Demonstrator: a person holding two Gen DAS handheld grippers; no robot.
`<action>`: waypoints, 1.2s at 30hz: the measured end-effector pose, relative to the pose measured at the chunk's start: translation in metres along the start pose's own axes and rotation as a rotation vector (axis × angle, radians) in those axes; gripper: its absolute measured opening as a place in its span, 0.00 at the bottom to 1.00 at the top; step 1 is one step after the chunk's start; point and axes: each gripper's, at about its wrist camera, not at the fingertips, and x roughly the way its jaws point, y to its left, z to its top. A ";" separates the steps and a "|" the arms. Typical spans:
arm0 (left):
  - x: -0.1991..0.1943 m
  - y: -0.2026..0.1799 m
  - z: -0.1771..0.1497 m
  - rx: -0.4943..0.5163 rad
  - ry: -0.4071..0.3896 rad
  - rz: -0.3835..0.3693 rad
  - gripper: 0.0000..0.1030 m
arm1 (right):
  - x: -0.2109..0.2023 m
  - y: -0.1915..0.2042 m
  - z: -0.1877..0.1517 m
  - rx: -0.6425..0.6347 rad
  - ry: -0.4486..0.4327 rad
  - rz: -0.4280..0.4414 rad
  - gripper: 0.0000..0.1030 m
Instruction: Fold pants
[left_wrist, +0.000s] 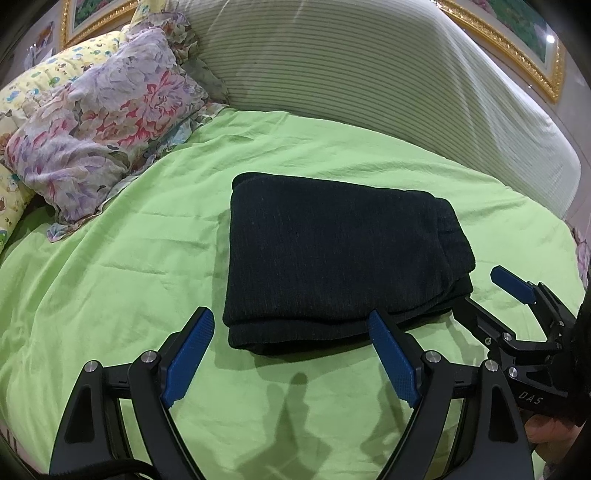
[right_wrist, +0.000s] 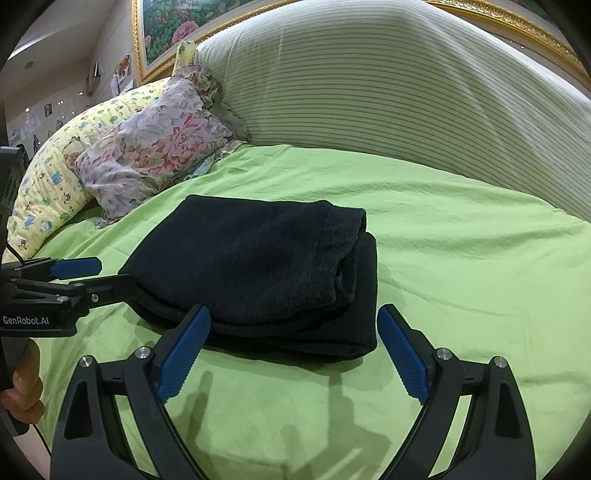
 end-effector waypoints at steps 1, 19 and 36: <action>0.000 0.000 0.000 0.000 0.000 0.001 0.83 | 0.000 0.000 0.000 0.000 -0.001 -0.002 0.89; 0.000 0.006 0.017 -0.016 -0.042 0.014 0.83 | 0.000 -0.007 0.013 0.006 -0.016 -0.018 0.89; 0.001 -0.002 0.020 0.017 -0.047 0.007 0.83 | -0.001 -0.013 0.014 0.023 -0.016 -0.028 0.89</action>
